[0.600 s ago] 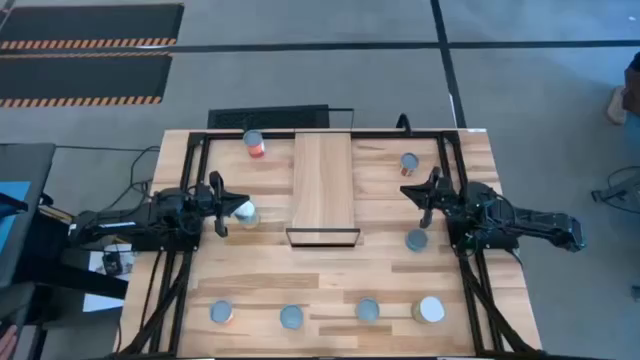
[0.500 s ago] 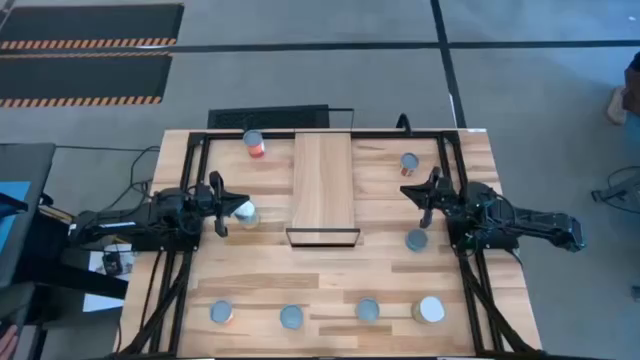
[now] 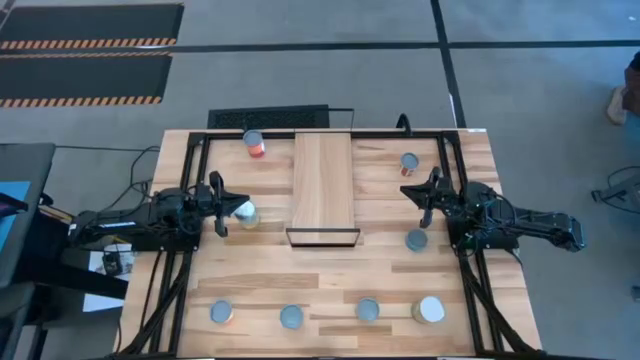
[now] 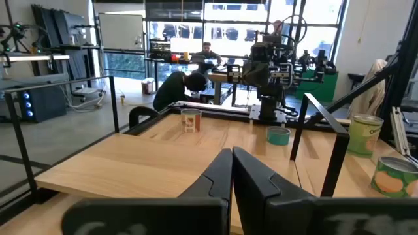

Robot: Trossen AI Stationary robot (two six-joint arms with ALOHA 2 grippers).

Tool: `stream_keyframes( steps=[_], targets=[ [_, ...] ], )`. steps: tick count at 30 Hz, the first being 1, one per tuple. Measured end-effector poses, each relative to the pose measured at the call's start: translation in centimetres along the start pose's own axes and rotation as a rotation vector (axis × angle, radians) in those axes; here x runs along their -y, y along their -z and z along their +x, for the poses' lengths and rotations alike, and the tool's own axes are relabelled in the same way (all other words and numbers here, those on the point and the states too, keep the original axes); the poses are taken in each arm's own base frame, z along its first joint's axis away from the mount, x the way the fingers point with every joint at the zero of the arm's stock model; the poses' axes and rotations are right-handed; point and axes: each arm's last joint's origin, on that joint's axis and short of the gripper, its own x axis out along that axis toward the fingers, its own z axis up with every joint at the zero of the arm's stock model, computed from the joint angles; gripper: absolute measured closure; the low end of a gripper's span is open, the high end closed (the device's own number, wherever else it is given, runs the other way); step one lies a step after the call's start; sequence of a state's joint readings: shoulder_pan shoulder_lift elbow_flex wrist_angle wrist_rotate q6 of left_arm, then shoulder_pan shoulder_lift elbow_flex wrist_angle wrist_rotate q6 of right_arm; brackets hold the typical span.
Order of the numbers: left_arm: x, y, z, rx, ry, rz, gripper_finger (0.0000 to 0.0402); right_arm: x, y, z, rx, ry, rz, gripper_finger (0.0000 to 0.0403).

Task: Pick and place cans onto a shelf

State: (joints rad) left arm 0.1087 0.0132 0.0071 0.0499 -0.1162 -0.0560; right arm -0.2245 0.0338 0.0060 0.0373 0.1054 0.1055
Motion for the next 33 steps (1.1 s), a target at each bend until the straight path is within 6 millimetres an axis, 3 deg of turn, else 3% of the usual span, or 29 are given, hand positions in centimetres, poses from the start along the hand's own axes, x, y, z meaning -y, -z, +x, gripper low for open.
stream_keyframes(
  steps=[27,33],
  targets=[
    [0.00,0.00,0.00,0.000,0.000,-0.001,0.0401,0.00,-0.01,0.00,0.000,0.000,0.000,0.0359],
    [0.01,-0.15,0.00,0.016,0.002,-0.068,0.0401,0.00,-0.01,0.00,0.001,0.000,0.000,0.0359]
  ],
)
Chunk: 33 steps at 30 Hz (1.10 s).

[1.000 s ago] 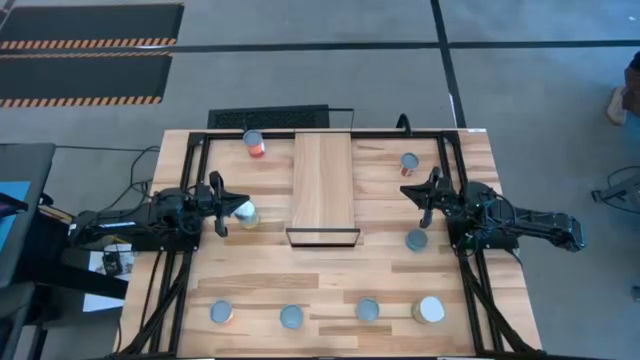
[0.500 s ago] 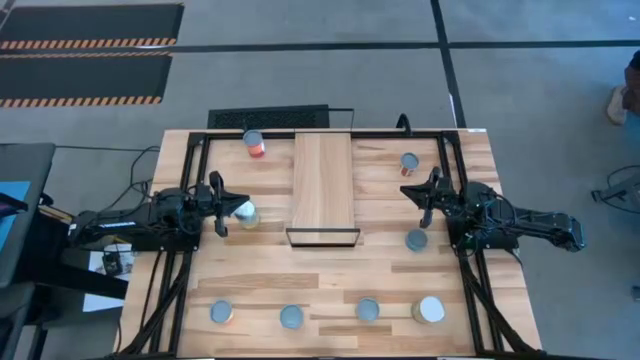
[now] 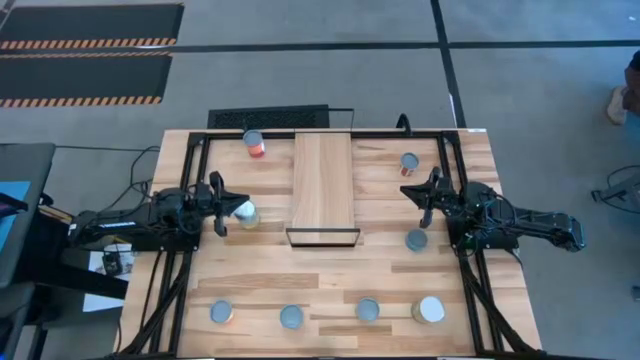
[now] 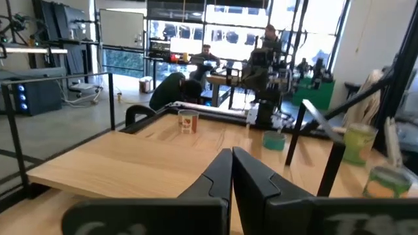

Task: Pick and place cans onto a shelf
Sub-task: Put the large canned mixed fruits on the shelf

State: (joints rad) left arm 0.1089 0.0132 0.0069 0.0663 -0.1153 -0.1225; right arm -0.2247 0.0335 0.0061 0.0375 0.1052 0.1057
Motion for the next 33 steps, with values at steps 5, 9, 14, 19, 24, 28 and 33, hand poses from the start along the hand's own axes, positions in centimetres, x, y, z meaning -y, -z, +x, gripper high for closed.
stream_keyframes(
  steps=[5,9,14,19,24,28,33],
  targets=[
    [0.1,-0.5,0.0,0.047,0.014,-0.059,0.0401,0.0,0.0,0.0,0.000,0.000,0.000,0.0359],
    [0.2,-0.8,0.0,0.042,0.046,-0.063,0.0401,0.0,0.0,0.0,0.000,0.000,0.000,0.0359],
    [0.3,-3.5,0.1,0.049,-0.038,-0.064,0.0401,0.0,0.0,0.0,0.000,0.000,0.000,0.0359],
    [-0.5,-5.5,1.7,-0.145,-0.236,-0.038,0.0401,0.0,0.0,0.0,0.000,0.000,0.000,0.0359],
    [-2.5,-6.9,5.0,-0.412,-0.340,0.025,0.0401,0.0,0.0,0.0,0.000,0.000,0.000,0.0359],
    [-5.2,-7.5,7.7,-0.588,-0.401,0.060,0.0401,0.0,0.0,0.0,0.000,0.000,0.000,0.0359],
    [-9.1,-7.9,10.3,-0.787,-0.420,0.059,0.0401,0.0,0.0,0.0,0.000,0.000,0.000,0.0359]
  ],
)
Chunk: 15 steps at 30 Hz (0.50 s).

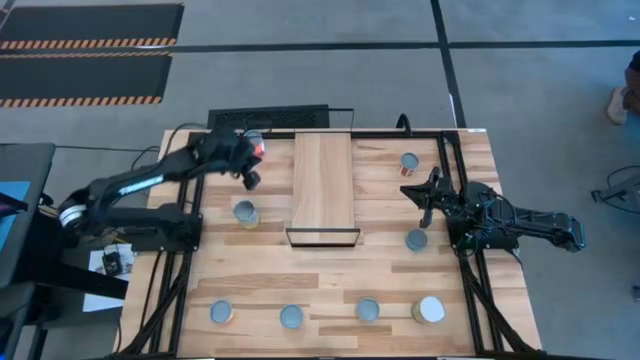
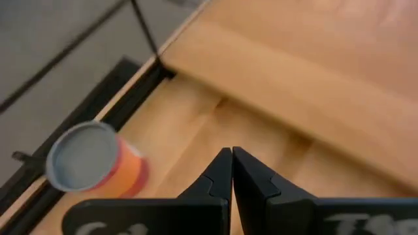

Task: Pick and place cans onto a shelf
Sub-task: Put the large canned mixed fruits on the shelf

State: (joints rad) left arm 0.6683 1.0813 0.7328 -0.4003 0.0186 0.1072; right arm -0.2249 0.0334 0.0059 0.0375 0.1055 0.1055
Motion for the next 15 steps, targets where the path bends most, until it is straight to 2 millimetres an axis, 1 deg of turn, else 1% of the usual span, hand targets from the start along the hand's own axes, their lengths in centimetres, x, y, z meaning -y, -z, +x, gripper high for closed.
stream_keyframes(
  steps=[3,9,12,15],
  targets=[
    [-1.9,-1.3,1.5,-0.078,-0.036,-0.009,0.0401,0.0,0.0,0.0,0.000,0.000,0.000,0.0359],
    [-5.2,-3.4,4.4,-0.209,-0.045,-0.072,0.0401,0.0,0.0,0.0,0.000,0.000,0.000,0.0359],
    [-6.1,-4.0,5.7,-0.286,-0.037,-0.088,0.0393,0.0,0.0,0.0,0.000,0.000,0.000,0.0359],
    [-6.5,-4.7,6.7,-0.340,-0.055,-0.086,0.0368,0.0,0.0,0.0,0.000,0.000,0.000,0.0359]
  ],
)
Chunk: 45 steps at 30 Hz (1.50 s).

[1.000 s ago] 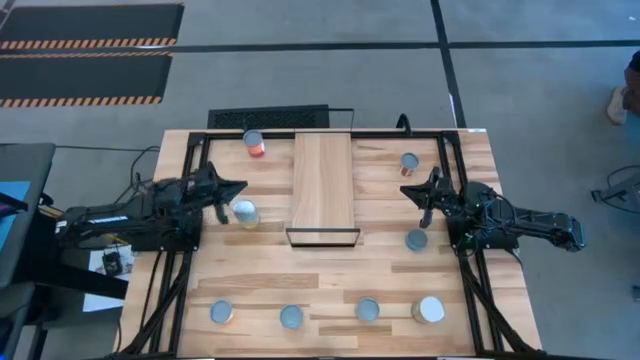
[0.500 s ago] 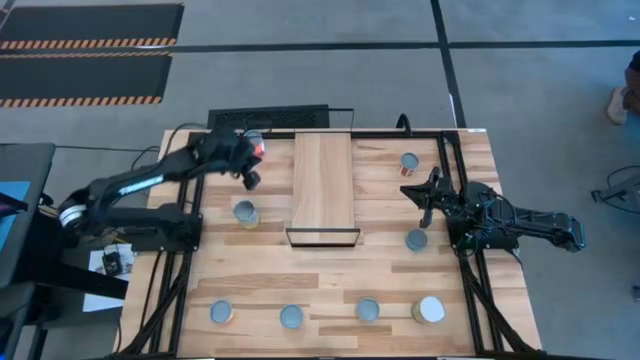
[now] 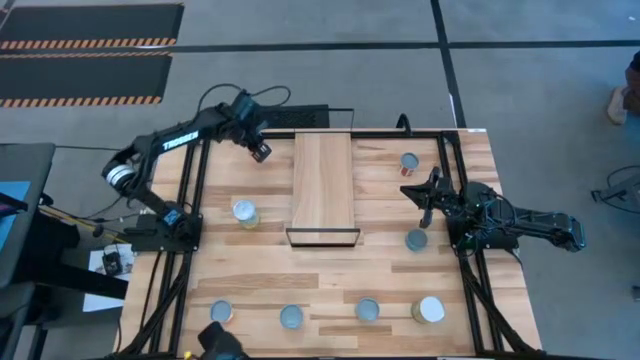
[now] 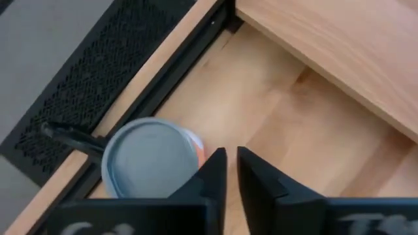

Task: Pick and place cans onto a shelf
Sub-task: Put the large canned mixed fruits on the shelf

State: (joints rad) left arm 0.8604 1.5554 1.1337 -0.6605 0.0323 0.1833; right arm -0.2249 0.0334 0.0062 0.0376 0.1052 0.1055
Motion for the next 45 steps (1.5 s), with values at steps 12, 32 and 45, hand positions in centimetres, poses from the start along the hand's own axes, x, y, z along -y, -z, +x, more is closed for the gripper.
stream_keyframes(
  steps=[12,32,45],
  targets=[
    [-0.2,-0.5,2.0,-0.093,-0.161,0.011,0.0273,0.0,0.0,0.0,-0.001,0.000,0.000,0.0359],
    [-0.6,0.6,3.1,-0.095,-0.122,0.118,0.0386,0.0,0.0,0.0,0.000,0.000,0.000,0.0359],
    [2.3,-1.5,-1.6,-0.088,-0.031,0.300,0.0399,0.0,0.0,0.0,0.000,0.000,0.000,0.0359]
  ],
)
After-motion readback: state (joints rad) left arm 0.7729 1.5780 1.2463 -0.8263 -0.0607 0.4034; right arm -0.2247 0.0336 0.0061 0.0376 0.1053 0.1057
